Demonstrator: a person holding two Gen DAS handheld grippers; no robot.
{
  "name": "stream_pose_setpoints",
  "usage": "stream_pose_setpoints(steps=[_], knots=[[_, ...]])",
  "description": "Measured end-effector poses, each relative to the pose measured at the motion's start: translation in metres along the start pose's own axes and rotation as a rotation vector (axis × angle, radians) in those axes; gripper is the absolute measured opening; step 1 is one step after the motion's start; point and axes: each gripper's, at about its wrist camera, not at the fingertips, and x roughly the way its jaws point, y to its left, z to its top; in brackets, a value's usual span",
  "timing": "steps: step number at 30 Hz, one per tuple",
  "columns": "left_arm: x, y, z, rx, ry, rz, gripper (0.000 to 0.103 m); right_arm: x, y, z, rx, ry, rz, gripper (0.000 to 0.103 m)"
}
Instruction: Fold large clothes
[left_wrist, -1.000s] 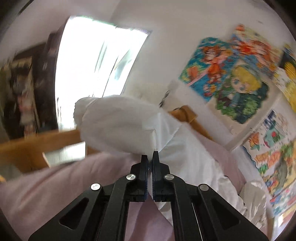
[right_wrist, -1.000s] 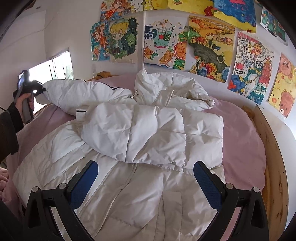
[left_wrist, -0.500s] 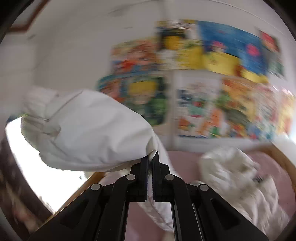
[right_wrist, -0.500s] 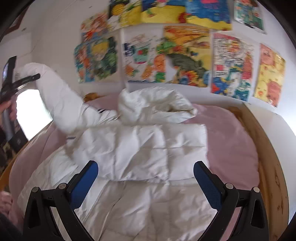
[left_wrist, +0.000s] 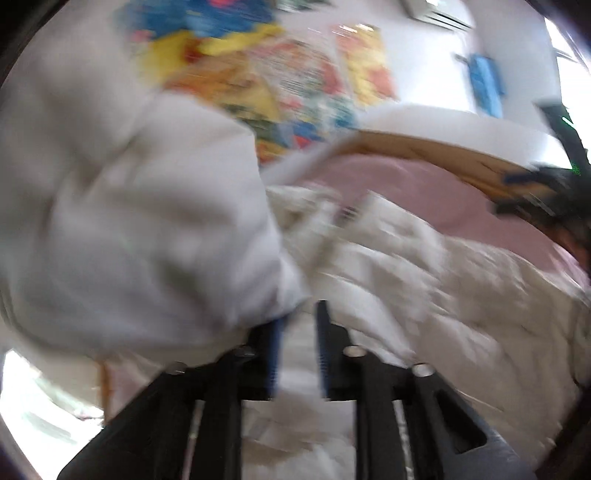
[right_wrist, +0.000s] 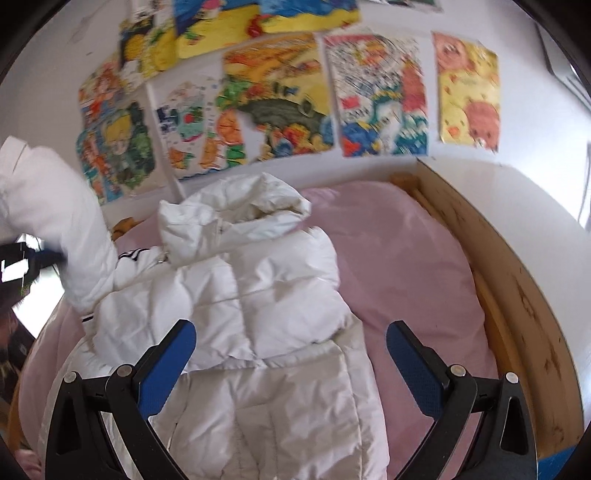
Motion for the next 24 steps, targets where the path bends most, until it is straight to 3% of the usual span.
stream_pose_setpoints(steps=[2, 7, 11, 15, 19, 24], knots=[[0.007, -0.014, -0.004, -0.003, 0.030, -0.105, 0.049, 0.004, -0.009, -0.002, 0.040, 0.019, -0.007, 0.103], [0.018, -0.029, -0.021, -0.022, 0.055, -0.239, 0.049, 0.012, -0.025, -0.006, 0.122, 0.061, 0.018, 0.103], [0.011, -0.013, -0.035, -0.149, 0.044, -0.294, 0.049, 0.021, -0.027, -0.012, 0.155, 0.106, 0.110, 0.103], [0.001, 0.029, -0.058, -0.340, 0.065, -0.236, 0.050, 0.035, -0.024, -0.021, 0.222, 0.186, 0.277, 0.103], [-0.005, 0.075, -0.076, -0.515, 0.115, -0.089, 0.053, 0.050, 0.000, -0.029, 0.206, 0.296, 0.461, 0.103], [-0.007, 0.127, -0.100, -0.729, 0.142, -0.002, 0.057, 0.063, 0.037, -0.038, 0.102, 0.358, 0.497, 0.103]])
